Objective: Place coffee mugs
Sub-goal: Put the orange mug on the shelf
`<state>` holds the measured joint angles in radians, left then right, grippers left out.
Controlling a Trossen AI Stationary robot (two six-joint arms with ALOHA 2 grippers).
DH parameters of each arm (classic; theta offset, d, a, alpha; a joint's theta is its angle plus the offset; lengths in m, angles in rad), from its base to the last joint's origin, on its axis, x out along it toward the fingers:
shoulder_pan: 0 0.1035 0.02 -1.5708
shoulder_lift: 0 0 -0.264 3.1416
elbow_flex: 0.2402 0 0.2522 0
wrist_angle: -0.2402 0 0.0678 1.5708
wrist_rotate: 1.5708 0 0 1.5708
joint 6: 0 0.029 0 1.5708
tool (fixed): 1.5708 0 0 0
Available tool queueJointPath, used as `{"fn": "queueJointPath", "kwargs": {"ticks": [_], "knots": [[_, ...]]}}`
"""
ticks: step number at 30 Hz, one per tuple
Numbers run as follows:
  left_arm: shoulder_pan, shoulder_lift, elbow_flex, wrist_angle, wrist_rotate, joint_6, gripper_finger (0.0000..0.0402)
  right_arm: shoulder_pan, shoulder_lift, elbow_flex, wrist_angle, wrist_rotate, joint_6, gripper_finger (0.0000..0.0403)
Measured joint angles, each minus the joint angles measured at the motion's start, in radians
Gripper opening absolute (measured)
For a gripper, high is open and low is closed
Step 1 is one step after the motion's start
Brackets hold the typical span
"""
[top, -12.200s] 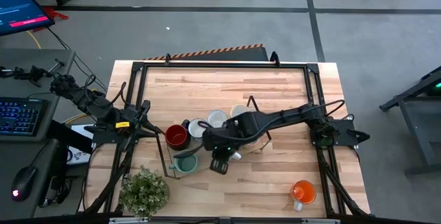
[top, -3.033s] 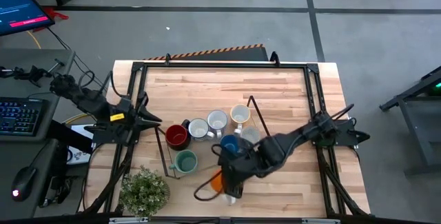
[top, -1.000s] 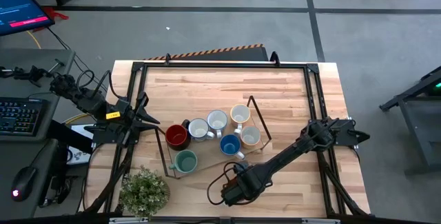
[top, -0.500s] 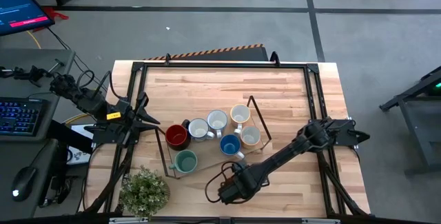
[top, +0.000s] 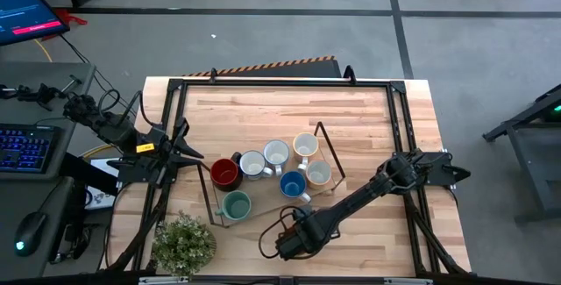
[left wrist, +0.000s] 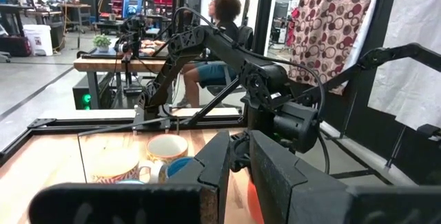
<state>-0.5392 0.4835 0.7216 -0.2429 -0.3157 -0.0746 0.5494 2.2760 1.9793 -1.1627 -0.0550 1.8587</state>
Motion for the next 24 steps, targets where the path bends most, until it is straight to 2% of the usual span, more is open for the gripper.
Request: {"fn": "queueJointPath", "kwargs": {"ticks": [6, 11, 19, 24], "knots": [[0.000, 0.000, 0.000, -0.005, 0.000, 0.000, 0.0046, -0.001, 0.000, 0.000, 0.000, 0.018, -0.002, 0.0035], [0.000, 0.000, 0.000, -0.021, 0.000, 0.000, 0.0046, -0.004, 0.000, 0.000, 0.000, 0.024, -0.076, 0.0061], [0.000, 0.000, 0.000, -0.027, 0.000, 0.000, 0.0046, -0.028, 0.000, 0.004, 0.002, -0.008, -0.133, 0.0116], [0.000, 0.000, 0.000, -0.027, -0.001, 0.000, 0.0046, -0.048, 0.000, 0.052, -0.012, -0.033, -0.180, 0.0140]]}}
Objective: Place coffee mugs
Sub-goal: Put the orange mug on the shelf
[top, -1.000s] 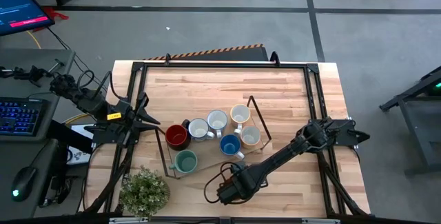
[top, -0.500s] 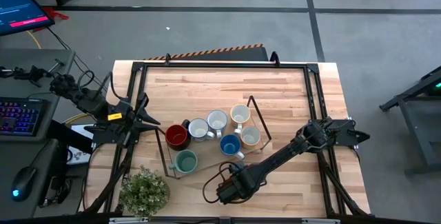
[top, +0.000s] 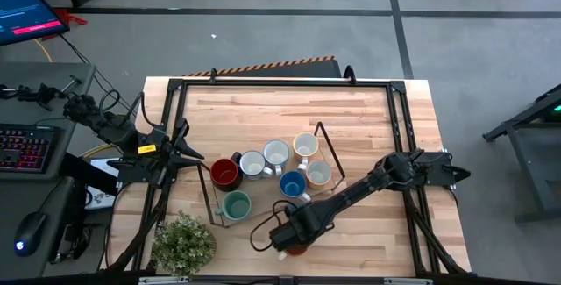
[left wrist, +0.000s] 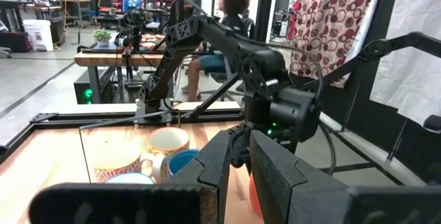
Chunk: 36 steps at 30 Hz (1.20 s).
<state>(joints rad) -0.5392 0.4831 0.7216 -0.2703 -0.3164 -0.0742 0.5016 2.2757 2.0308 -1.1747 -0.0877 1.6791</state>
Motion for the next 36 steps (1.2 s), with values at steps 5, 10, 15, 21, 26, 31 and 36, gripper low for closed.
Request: {"fn": "queueJointPath", "kwargs": {"ticks": [5, 10, 15, 21, 26, 31, 36], "knots": [[0.000, 0.000, 0.000, 0.000, 0.000, 0.000, 0.0046, -0.014, -0.001, 0.108, -0.096, 0.000, -0.039, 0.0146], [0.000, 0.000, 0.000, 0.000, -0.001, 0.000, 0.0046, -0.018, -0.002, 0.224, -0.270, 0.027, -0.039, 0.0146], [0.000, 0.000, 0.000, 0.000, -0.001, 0.000, 0.0046, -0.018, -0.003, 0.327, -0.395, 0.024, -0.041, 0.0145], [0.000, 0.000, 0.000, 0.000, -0.001, 0.000, 0.0046, -0.018, -0.069, 0.306, -0.319, -0.033, -0.195, 0.0144], [0.000, 0.000, 0.000, 0.001, -0.001, -0.008, 0.0046, 0.002, -0.077, 0.324, -0.348, -0.019, -0.567, 0.0144], [0.000, 0.001, 0.000, 0.007, -0.002, -0.051, 0.0046, 0.032, -0.080, 0.321, -0.396, -0.022, -0.735, 0.0144], [0.000, 0.005, 0.000, 0.012, -0.024, -0.082, 0.0046, 0.048, -0.161, 0.320, -0.396, 0.071, -0.869, 0.0134]]}}
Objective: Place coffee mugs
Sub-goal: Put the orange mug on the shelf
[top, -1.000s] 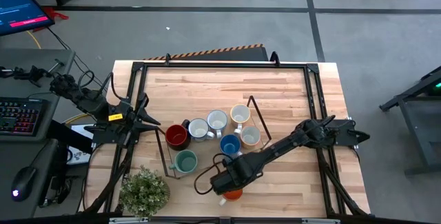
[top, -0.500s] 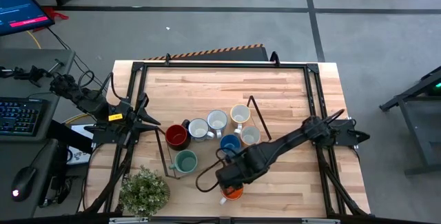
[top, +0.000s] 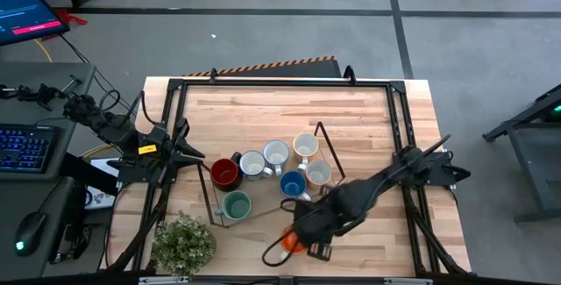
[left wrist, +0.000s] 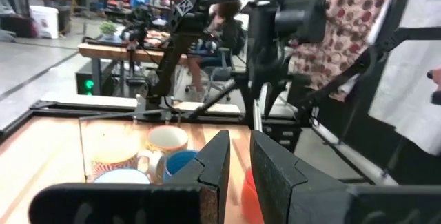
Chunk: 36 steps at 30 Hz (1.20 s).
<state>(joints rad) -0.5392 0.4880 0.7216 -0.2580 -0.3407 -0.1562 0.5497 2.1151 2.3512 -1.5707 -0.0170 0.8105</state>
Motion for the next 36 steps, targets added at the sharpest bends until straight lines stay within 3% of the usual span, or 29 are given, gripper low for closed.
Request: {"fn": "queueJointPath", "kwargs": {"ticks": [13, 21, 25, 28, 33, 36], "knots": [[0.000, 0.127, 0.000, 0.180, -0.061, -0.018, 0.0046, 0.105, -0.331, 0.000, -0.001, 0.340, -0.405, 0.0073], [0.000, 0.277, 0.000, 0.414, -0.075, -0.005, 0.0046, 0.233, -0.462, -0.070, 0.020, 0.537, -0.498, 0.0020], [0.000, 0.364, 0.000, 0.528, -0.079, 0.020, 0.0046, 0.274, -0.570, -0.264, 0.062, 0.605, -0.474, 0.0002], [0.000, 0.421, 0.000, 0.596, -0.099, 0.027, 0.0046, 0.281, -0.703, -0.478, 0.200, 0.601, -0.481, 0.0004], [0.000, 0.489, 0.000, 0.683, -0.115, 0.007, 0.0046, 0.279, -0.972, -0.853, 0.585, 0.450, -0.624, 0.0001], [0.000, 0.521, 0.000, 0.729, -0.115, -0.018, 0.0046, 0.262, -1.129, -1.052, 0.829, 0.295, -0.721, 0.0000]]}}
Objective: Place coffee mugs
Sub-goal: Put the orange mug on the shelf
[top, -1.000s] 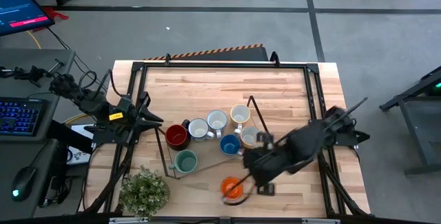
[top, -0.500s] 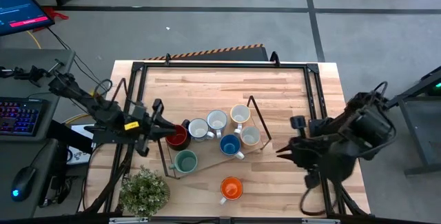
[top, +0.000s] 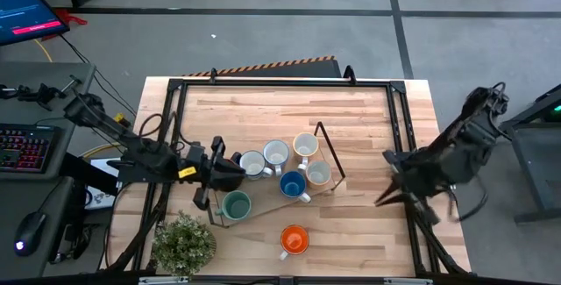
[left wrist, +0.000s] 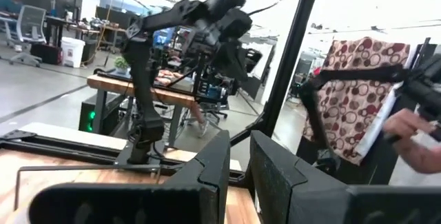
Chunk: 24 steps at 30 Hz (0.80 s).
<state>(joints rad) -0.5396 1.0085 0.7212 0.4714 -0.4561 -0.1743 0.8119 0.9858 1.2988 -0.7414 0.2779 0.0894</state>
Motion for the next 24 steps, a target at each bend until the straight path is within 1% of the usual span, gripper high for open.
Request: {"fn": "queueJointPath", "kwargs": {"ticks": [2, 4, 6, 8, 12, 15, 17, 19, 22, 24], "knots": [[0.000, 0.019, 0.000, 0.019, 0.000, -0.005, 0.0046, -0.017, -0.095, -0.127, 0.125, -0.118, -0.048, 0.0000], [0.000, 0.039, 0.008, 0.039, 0.000, -0.006, 0.0046, -0.035, -0.178, -0.247, 0.236, -0.204, -0.074, 0.0000], [0.000, 0.062, 0.034, 0.044, 0.000, -0.006, 0.0046, -0.050, -0.253, -0.370, 0.343, -0.250, -0.094, 0.0000], [0.000, 0.088, 0.067, 0.044, 0.000, 0.006, 0.0046, -0.066, -0.314, -0.488, 0.454, -0.269, -0.097, 0.0000], [0.003, 0.155, 0.145, 0.043, 0.021, 0.079, 0.0046, -0.097, -0.391, -0.685, 0.635, -0.338, -0.097, 0.0000], [0.013, 0.212, 0.213, 0.044, 0.083, 0.072, 0.0046, -0.111, -0.408, -0.780, 0.702, -0.372, -0.093, 0.0000], [0.024, 0.268, 0.265, 0.045, 0.124, 0.045, 0.0046, -0.119, -0.406, -0.817, 0.718, -0.360, -0.089, 0.0000], [0.030, 0.337, 0.333, 0.011, 0.131, 0.038, 0.0046, -0.127, -0.401, -0.843, 0.740, -0.346, -0.075, 0.0000], [0.030, 0.436, 0.473, -0.125, 0.122, 0.045, 0.0046, -0.140, -0.396, -0.857, 0.745, -0.346, -0.036, 0.0000], [0.030, 0.492, 0.582, -0.245, 0.115, 0.039, 0.0046, -0.145, -0.396, -0.857, 0.747, -0.346, 0.001, 0.0000]]}}
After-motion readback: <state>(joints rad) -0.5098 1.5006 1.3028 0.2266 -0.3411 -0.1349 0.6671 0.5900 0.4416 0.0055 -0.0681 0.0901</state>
